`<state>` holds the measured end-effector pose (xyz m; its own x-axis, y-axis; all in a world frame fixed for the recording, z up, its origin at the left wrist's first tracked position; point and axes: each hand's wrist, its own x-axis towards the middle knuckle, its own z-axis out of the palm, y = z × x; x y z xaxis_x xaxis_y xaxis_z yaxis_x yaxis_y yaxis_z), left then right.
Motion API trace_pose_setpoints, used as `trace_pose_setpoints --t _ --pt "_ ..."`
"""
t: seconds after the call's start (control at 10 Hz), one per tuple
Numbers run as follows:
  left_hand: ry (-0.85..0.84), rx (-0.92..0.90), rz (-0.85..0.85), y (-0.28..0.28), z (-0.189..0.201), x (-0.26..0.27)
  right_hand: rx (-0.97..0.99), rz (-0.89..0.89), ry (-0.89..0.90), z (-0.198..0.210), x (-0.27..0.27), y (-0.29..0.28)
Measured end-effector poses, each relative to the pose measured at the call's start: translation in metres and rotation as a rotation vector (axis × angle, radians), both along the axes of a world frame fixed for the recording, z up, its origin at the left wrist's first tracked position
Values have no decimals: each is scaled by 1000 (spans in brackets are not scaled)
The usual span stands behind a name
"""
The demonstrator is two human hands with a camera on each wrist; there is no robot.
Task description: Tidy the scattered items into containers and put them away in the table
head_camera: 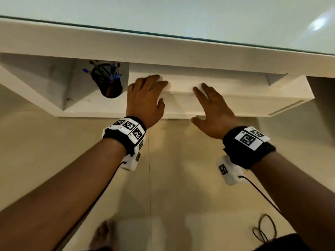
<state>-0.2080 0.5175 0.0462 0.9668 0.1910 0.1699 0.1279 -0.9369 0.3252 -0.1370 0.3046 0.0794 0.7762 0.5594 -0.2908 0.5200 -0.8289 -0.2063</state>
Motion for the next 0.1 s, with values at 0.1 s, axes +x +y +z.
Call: trace_pose_setpoints --t 0.1 --pt "192 -73 -66 0 41 -13 56 -87 27 28 -19 0"
